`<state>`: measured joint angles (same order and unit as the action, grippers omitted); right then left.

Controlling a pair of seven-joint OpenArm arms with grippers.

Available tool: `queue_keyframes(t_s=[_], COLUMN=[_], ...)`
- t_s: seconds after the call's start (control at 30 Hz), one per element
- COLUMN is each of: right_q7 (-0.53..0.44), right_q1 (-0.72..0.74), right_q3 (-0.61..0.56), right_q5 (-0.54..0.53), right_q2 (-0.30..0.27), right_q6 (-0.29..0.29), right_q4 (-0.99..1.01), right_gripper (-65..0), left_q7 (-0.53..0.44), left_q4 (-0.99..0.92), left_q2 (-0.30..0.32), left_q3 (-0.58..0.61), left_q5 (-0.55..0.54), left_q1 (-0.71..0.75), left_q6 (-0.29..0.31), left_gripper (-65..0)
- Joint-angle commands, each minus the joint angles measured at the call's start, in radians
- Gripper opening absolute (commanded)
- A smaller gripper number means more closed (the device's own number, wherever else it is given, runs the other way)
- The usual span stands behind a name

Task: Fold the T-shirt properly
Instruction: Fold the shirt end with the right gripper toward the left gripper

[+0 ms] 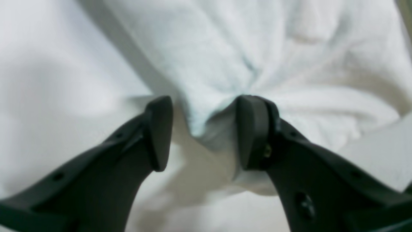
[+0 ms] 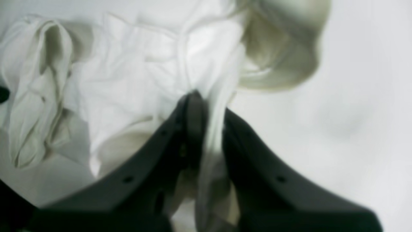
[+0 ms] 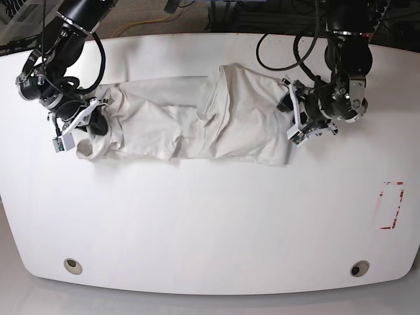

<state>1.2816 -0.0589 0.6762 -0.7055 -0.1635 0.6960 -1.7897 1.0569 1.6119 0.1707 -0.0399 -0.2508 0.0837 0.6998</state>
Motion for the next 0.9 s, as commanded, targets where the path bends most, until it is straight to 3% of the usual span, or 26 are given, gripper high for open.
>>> queue_keyframes(t_s=[0.0, 0.1, 0.2, 0.33, 0.63, 0.87], right_q7=[-0.007, -0.004, -0.003, -0.003, -0.007, -0.01], right_q1=[0.009, -0.009, -0.02, -0.023, 0.001, 0.024], right_q3=[-0.026, -0.082, -0.118, -0.169, -0.352, -0.419], right_q5=[-0.019, -0.021, -0.035, -0.127, -0.127, -0.127], right_q2=[-0.012, -0.009, 0.031, 0.051, 0.166, 0.247], right_q6=[0.002, 0.002, 0.002, 0.002, 0.002, 0.002], right_q4=[-0.081, -0.164, -0.226, -0.229, -0.218, -0.146], right_gripper=[-65.0, -65.0, -65.0, -65.0, -65.0, -65.0], left_q7=[0.029, 0.029, 0.029, 0.032, 0.033, 0.032], left_q4=[-0.005, -0.008, -0.022, -0.048, -0.048, -0.049], left_q2=[-0.023, -0.055, -0.082, -0.113, -0.119, -0.113], left_q3=[-0.001, -0.001, -0.001, 0.001, -0.001, -0.002], left_q5=[0.038, 0.057, 0.064, 0.064, 0.064, 0.063], left_q1=[-0.006, -0.043, -0.048, -0.065, -0.075, -0.075], left_q6=[-0.002, -0.002, -0.002, -0.002, -0.002, -0.002], left_gripper=[-35.4, -35.4, -35.3, -35.3, -35.4, -35.4])
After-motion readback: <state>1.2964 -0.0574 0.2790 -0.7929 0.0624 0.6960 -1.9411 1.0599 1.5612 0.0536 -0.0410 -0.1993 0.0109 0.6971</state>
